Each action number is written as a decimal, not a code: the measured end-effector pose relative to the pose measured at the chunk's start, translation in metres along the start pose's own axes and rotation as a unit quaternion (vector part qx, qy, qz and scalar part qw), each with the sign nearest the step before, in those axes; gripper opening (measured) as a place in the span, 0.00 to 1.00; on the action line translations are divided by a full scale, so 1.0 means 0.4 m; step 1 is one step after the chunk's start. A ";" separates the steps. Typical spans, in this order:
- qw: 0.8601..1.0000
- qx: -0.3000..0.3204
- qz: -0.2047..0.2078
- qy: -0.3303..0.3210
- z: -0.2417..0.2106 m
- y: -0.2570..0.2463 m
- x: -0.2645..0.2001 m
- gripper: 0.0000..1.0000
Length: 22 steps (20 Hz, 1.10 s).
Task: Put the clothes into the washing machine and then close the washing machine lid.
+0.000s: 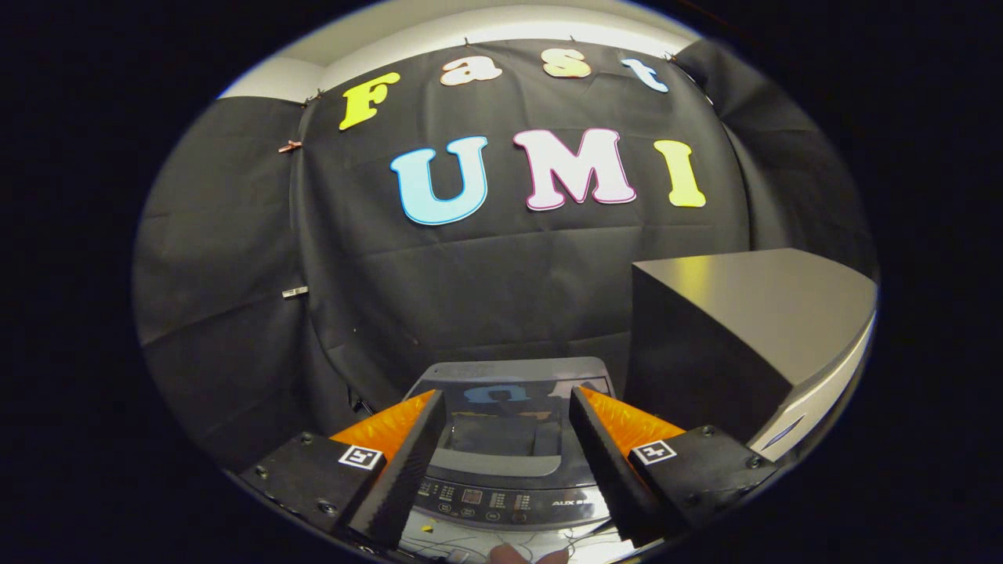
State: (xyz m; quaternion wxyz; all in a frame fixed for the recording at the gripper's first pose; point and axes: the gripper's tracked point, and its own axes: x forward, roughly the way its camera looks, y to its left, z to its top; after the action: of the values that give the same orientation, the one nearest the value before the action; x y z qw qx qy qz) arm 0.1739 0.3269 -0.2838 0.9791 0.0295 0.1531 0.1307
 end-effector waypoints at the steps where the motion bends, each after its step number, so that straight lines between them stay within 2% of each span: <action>1: 1.000 -0.002 -0.001 -0.003 0.009 -0.004 -0.019 1.00; 10: 0.997 0.001 -0.008 -0.076 0.182 -0.037 -0.260 0.99; 15: 0.994 -0.009 -0.027 -0.104 0.266 -0.072 -0.379 0.99; 22: 0.989 -0.018 -0.044 -0.139 0.341 -0.102 -0.536 0.99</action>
State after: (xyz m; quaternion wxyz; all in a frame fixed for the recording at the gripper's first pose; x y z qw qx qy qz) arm 0.0289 0.2283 -0.0956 0.9960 0.0227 0.0138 0.0849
